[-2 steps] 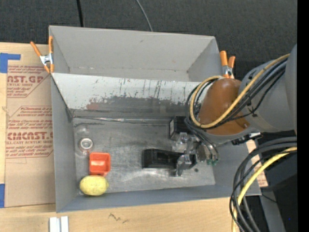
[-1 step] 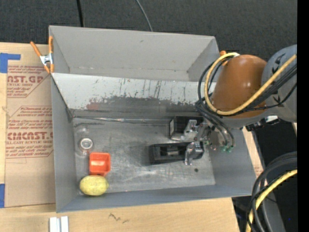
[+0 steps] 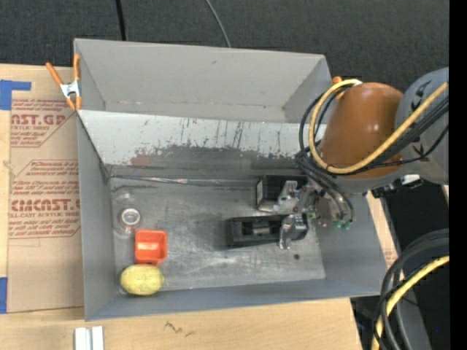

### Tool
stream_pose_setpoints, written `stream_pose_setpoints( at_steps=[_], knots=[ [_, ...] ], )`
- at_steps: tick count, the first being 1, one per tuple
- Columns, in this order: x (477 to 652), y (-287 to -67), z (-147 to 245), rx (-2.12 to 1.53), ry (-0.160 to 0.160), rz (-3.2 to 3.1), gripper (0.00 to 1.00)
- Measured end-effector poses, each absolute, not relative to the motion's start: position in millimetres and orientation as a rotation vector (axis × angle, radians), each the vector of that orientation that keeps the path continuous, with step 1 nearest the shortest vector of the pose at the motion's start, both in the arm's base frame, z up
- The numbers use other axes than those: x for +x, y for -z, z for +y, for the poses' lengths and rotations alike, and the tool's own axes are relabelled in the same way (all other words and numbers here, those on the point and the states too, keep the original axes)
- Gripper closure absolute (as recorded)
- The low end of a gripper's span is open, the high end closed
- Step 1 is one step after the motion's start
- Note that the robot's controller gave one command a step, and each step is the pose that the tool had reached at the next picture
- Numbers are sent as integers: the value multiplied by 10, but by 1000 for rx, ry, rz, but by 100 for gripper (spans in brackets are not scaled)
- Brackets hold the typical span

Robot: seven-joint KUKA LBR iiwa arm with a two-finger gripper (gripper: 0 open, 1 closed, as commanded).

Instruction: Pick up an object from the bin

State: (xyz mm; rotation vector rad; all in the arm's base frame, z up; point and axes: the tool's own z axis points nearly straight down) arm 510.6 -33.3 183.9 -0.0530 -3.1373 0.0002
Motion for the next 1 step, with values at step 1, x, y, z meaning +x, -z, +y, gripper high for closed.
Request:
stream_pose_setpoints(
  at_steps=[1],
  knots=[
    [4965, -2284, -492, -50, 1, -3130, 100]
  ],
)
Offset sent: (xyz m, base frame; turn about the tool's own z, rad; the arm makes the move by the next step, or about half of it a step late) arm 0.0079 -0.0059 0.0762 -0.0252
